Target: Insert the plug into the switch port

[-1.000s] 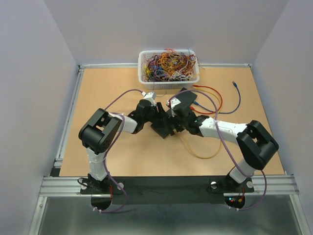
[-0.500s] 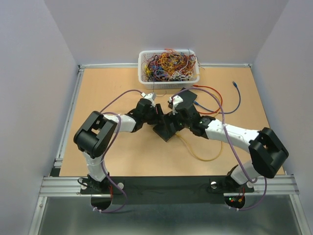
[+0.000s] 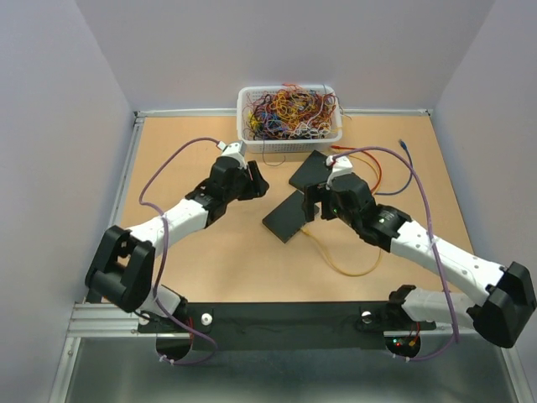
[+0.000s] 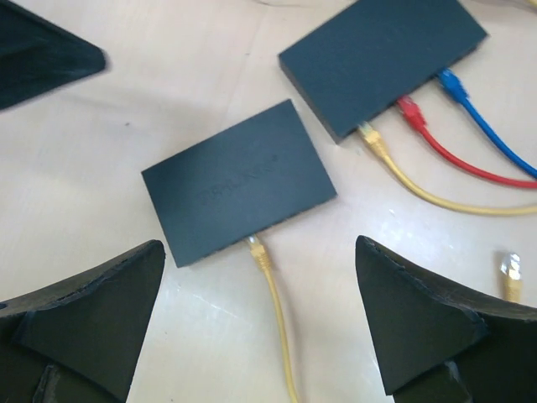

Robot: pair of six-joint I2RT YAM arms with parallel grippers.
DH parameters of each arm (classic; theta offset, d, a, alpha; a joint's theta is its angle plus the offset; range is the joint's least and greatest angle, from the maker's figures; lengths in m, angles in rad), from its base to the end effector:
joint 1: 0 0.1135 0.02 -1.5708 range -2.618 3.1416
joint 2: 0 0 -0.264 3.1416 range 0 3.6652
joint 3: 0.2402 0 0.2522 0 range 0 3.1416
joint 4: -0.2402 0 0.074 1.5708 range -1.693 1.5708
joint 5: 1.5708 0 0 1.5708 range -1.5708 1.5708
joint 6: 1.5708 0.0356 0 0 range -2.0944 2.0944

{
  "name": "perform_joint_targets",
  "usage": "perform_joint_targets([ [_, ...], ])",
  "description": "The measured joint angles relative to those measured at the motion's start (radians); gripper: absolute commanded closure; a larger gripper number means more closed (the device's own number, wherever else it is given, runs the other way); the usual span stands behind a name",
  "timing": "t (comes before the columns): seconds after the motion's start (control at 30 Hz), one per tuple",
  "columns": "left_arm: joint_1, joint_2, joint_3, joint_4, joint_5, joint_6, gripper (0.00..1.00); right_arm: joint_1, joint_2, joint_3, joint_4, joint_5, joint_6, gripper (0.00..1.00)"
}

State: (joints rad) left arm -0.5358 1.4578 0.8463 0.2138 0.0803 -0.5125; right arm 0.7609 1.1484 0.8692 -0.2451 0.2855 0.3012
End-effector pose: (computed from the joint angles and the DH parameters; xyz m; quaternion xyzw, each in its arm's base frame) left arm 0.2790 -0.1690 0.2419 0.0319 0.8319 -0.3057 0.4621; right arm 0.1933 0.1702 0.2903 -0.1261 0.8510 0.1442 0.4889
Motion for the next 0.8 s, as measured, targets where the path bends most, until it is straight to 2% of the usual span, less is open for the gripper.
perform_joint_targets([
  [0.3, 0.000, -0.292, -0.012, -0.124, -0.066, 0.098, 0.38, 0.000, -0.198, 0.000, -0.183, 0.117, 0.032, 0.00],
  [0.6, 0.000, -0.578, -0.053, -0.278, -0.275, 0.146, 0.32, 0.000, -0.358, 0.024, -0.316, 0.128, 0.105, 0.00],
  [0.8, 0.000, -0.685, -0.053, -0.363, -0.358, 0.199, 0.32, 0.000, -0.391, 0.035, -0.408, 0.232, 0.138, 0.00],
])
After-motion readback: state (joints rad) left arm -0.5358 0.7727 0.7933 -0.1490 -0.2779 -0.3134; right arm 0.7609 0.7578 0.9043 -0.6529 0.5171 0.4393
